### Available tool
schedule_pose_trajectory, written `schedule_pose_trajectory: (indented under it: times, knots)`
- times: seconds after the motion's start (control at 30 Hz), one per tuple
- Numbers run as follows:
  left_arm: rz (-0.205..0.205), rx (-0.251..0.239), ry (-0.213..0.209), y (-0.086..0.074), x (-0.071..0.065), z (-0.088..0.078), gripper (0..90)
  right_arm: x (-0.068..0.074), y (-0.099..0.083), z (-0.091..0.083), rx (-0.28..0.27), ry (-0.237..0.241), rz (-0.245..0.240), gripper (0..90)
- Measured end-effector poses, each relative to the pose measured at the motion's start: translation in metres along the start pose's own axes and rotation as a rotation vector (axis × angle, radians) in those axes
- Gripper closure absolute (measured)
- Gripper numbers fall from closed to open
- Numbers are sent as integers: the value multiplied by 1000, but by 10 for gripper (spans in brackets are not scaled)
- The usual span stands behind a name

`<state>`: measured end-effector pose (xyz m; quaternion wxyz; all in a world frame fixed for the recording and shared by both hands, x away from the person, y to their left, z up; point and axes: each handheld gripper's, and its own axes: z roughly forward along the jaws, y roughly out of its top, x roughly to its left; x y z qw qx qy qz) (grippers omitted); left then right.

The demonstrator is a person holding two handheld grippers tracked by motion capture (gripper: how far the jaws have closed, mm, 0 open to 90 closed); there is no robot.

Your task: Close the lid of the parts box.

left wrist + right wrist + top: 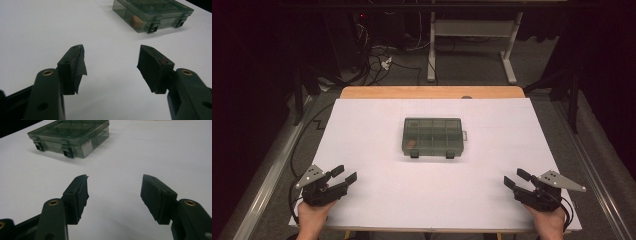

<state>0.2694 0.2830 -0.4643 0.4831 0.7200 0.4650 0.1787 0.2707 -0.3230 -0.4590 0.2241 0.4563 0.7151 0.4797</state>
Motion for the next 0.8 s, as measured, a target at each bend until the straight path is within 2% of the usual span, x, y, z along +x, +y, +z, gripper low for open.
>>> schedule_pose_trajectory:
  times: [0.13,0.8]
  knots:
    - [0,1,-1,0,0,0,388,-2,-1,-1,-9,-2,15,382]
    - [0,2,-8,-1,-1,1,382,-1,-1,2,5,3,8,371]
